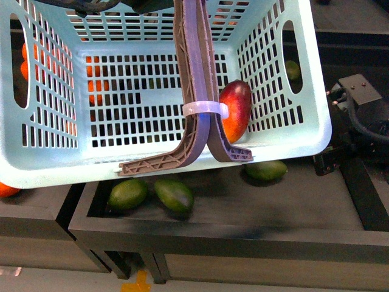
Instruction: Pick mango and avocado into basket
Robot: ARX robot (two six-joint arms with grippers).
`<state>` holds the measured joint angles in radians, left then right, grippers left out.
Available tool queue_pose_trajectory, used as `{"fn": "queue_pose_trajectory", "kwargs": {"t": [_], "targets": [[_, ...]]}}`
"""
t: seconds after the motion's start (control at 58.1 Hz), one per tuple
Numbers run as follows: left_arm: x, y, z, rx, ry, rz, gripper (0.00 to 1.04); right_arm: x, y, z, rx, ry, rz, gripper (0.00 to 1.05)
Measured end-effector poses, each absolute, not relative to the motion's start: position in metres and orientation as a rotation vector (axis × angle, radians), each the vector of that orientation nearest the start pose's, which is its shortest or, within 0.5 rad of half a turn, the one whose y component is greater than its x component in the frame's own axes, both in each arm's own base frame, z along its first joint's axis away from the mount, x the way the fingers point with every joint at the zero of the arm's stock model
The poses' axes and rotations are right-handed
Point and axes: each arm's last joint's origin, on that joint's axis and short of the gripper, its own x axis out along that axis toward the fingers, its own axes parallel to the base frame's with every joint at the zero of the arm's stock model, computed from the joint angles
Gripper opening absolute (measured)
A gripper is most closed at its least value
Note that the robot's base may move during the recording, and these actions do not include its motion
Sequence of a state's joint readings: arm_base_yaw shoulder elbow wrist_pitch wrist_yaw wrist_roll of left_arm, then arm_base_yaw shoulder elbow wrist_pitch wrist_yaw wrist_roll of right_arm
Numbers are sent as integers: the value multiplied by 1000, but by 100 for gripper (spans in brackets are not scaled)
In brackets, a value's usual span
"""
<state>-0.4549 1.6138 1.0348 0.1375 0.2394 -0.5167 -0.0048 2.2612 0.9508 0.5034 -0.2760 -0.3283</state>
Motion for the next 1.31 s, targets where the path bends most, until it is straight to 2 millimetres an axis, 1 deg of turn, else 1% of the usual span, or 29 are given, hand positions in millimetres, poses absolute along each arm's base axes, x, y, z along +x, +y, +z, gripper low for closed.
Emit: {"fn": "queue_pose_trajectory", "kwargs": {"t": [0.052, 0.31, 0.723, 0.947, 1.153, 1.308], "targets": [[317, -163, 242, -439, 612, -550, 6, 379, 9, 7, -206, 767, 437, 97], [317, -163, 242, -435, 611, -550, 6, 392, 16, -18, -256, 789, 537, 97], [317, -162, 242, -432, 609, -548, 6, 401, 28, -63, -300, 817, 601, 97], [316, -164, 242, -434, 614, -561, 6, 413, 32, -79, -298, 794, 587, 97], [316, -163, 242, -433, 612, -557, 6, 426, 34, -84, -275, 771, 575, 97], [317, -163, 242, -432, 610, -550, 6, 433, 38, -86, -254, 765, 595, 97]]}}
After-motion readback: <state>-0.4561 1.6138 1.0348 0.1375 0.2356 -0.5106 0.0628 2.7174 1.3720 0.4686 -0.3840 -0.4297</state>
